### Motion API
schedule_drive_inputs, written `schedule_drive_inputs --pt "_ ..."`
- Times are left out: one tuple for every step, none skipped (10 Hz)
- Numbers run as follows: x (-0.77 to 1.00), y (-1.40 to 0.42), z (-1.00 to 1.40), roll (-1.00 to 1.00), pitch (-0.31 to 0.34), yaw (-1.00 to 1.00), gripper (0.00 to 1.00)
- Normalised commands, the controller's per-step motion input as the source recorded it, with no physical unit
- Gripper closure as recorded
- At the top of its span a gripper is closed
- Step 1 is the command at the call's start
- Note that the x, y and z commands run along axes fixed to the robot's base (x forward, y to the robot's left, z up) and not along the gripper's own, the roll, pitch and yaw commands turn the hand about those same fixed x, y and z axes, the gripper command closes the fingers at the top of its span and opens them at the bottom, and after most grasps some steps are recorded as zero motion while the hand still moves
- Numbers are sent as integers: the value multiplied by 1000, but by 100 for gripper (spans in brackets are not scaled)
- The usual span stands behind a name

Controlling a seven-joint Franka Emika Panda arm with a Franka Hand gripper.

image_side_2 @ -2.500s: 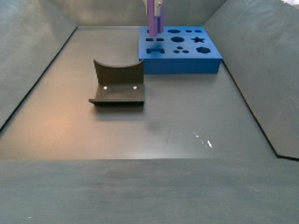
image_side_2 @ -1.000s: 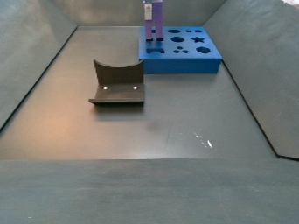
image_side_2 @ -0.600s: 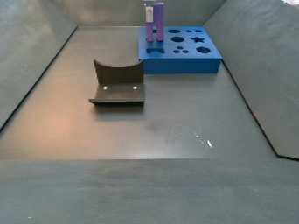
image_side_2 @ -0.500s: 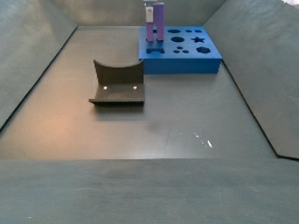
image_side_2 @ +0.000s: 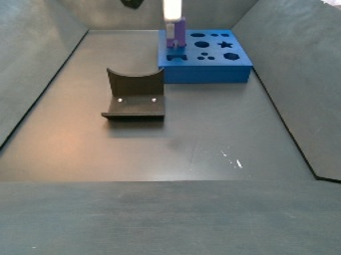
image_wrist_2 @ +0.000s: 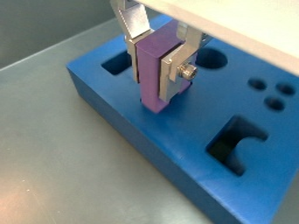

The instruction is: Insert the double-square object.

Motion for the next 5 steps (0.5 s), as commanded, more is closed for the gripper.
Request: schedule_drive_inputs --pt "91 -166 -414 -24 -69 -609 100" --pt "0 -77 -486 0 -139 -489 100" --pt "0 0 -269 -80 -123 0 100" --pt "0 0 -86 -40 -60 0 100" --pt "0 0 0 0 0 0 100"
